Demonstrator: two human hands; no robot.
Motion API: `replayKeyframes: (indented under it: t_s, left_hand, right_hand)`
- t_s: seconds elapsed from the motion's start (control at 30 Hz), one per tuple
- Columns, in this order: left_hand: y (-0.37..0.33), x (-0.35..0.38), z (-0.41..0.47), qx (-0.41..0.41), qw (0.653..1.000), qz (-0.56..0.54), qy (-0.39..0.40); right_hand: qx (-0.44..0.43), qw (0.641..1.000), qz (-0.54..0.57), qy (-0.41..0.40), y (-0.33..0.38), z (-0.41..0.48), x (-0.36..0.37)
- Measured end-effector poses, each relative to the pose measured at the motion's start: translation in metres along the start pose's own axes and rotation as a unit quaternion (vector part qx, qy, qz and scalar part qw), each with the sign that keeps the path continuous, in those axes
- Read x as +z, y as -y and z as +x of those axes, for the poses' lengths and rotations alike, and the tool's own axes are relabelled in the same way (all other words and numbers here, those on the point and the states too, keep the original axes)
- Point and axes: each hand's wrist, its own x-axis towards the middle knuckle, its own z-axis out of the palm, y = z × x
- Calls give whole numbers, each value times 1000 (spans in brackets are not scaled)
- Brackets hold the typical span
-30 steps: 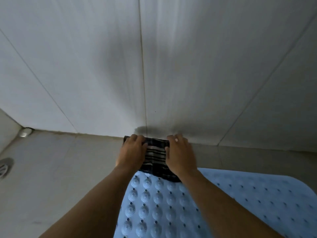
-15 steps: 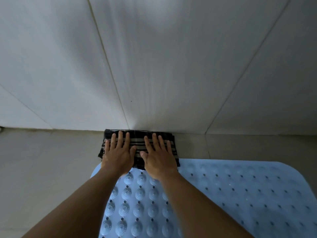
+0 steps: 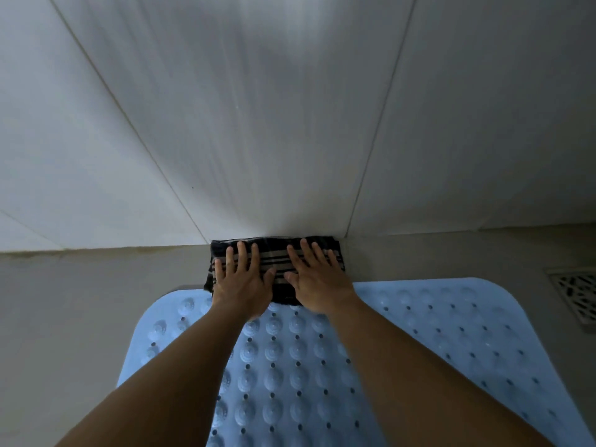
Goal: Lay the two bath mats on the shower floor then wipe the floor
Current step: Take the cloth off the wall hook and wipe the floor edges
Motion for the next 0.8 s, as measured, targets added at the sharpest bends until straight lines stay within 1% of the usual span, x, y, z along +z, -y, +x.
replayKeyframes:
  t_s: [0.37,0.53,0.8]
  left_hand:
    - [-79,6,3,43,999,-23,19]
    - [-128,12,3,48,997,-53,10]
    - [-208,10,4,61,997,-34,45]
  right_hand:
    - [27,1000,15,-2,-81,-29,-10]
    - [43,999,28,-2,-127,-42,-15]
    - [53,998,26,7,-203,-60,-27]
